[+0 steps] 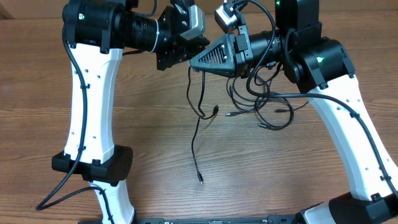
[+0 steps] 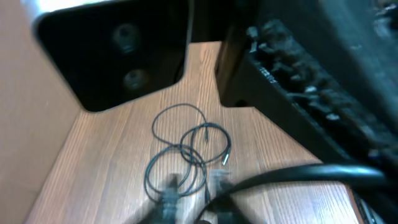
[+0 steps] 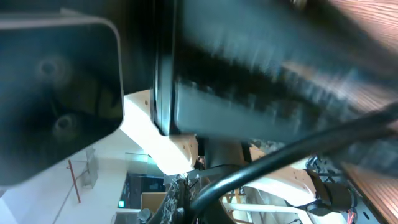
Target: Untangle cables
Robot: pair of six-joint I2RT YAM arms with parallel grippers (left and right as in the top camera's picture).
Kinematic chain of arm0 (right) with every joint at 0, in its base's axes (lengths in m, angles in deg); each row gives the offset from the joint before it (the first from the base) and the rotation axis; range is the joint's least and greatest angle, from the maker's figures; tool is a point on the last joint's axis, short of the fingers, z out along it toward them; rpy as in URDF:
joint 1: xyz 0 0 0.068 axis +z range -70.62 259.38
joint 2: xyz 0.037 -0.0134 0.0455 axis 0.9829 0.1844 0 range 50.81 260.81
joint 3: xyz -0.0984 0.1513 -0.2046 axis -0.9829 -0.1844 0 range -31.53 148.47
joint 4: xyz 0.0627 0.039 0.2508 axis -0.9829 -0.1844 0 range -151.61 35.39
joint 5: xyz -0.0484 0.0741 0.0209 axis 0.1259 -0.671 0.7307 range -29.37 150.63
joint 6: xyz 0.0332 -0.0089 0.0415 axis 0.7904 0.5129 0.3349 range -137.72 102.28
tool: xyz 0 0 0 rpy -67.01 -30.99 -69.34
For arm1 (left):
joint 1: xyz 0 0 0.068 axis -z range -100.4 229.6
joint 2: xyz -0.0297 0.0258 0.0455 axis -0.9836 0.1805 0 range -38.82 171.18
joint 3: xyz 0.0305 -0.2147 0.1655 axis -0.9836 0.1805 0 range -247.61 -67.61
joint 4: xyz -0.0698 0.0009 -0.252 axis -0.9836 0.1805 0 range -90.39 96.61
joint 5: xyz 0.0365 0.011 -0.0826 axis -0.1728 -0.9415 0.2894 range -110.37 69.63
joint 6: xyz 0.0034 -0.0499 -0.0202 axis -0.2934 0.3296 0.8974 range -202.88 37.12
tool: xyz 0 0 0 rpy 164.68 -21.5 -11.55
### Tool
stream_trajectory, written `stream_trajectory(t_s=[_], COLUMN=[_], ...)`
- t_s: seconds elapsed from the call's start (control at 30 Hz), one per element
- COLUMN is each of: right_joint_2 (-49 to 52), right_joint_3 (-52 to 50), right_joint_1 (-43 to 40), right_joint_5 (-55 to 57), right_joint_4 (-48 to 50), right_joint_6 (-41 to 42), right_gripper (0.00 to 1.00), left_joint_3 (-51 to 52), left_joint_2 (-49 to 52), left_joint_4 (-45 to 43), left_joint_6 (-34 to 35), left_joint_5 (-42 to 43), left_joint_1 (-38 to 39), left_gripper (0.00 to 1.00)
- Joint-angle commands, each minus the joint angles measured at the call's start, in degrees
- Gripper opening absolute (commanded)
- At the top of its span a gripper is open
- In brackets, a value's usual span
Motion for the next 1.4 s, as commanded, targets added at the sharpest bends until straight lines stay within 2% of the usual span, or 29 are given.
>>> stream_trajectory(t_s=[0.0,0.07,0.17,0.2,0.23,0.27,0.33,0.37,0.4,0.43,0.47,0.53,0.73,0.9,1.13,1.37], right_joint_2=[-0.8,-0.8,-0.8,-0.8,-0.8,-0.8,-0.8,-0.8,-0.8,-0.8,-0.8,-0.8,-0.8,-0.8,-0.8,-0.8], right_joint_3=[0.8,0.8,0.8,0.7,0.7,0.7,0.7,0.7,0.7,0.7,0.7,0.7,0.7,0.7,0.7,-0.9], right_joint_1=[0.2,0.2,0.1,0.0,0.0,-0.1,-0.5,-1.1,-1.6,-2.0,-2.5,-3.4,-4.6,-4.6,-4.6,-4.5], right_joint_5=[-0.8,-0.7,0.5,0.7,1.1,2.4,7.0,13.9,18.4,22.0,26.1,31.9,48.9,60.7,62.7,62.7], right_joint_4=[0.4,0.4,-0.4,-1.0,-2.2,-4.2,-9.2,-14.0,-16.8,-18.9,-21.2,-24.6,-30.9,-36.8,-39.8,-39.8], right_joint_6=[-0.2,-1.4,-5.6,-8.1,-11.6,-14.4,-16.6,-16.9,-16.9,-16.9,-16.9,-16.9,-16.8,-16.8,-16.8,-16.5], right_gripper=[0.04,0.04,0.06,0.17,0.35,0.41,0.41,0.42,0.47,0.57,0.74,1.0,1.0,1.0,1.0,1.0], left_joint_3=[0.1,0.1,0.1,0.1,0.0,-0.1,-0.5,-0.6,-0.6,-0.6,-0.6,-0.6,-0.6,-0.6,-0.6,-0.3], left_joint_2=[0.3,0.3,0.3,0.3,0.2,0.2,0.2,0.2,0.2,0.2,0.2,0.2,0.2,0.2,0.3,0.4], left_joint_4=[-0.1,-0.7,-3.6,-4.8,-6.5,-7.6,-10.8,-13.9,-15.6,-17.6,-19.1,-20.4,-21.1,-23.0,-30.0,-35.0], left_joint_6=[-0.9,0.3,7.1,10.0,13.3,15.6,21.5,27.1,30.6,35.6,40.1,44.5,52.6,62.9,75.2,85.0], left_joint_5=[2.6,2.4,2.5,2.5,2.5,2.5,2.3,1.8,1.2,0.0,-1.4,-2.8,-6.1,-18.5,-23.6,-33.9], left_joint_1=[0.0,-0.1,-0.6,-0.8,-1.2,-1.5,-2.8,-4.1,-4.7,-5.6,-6.5,-8.0,-9.8,-9.5,-8.9,-8.6], left_gripper=[0.04,0.04,0.04,0.04,0.04,0.04,0.04,0.04,0.04,0.04,0.04,0.04,0.04,0.04,0.04,0.04])
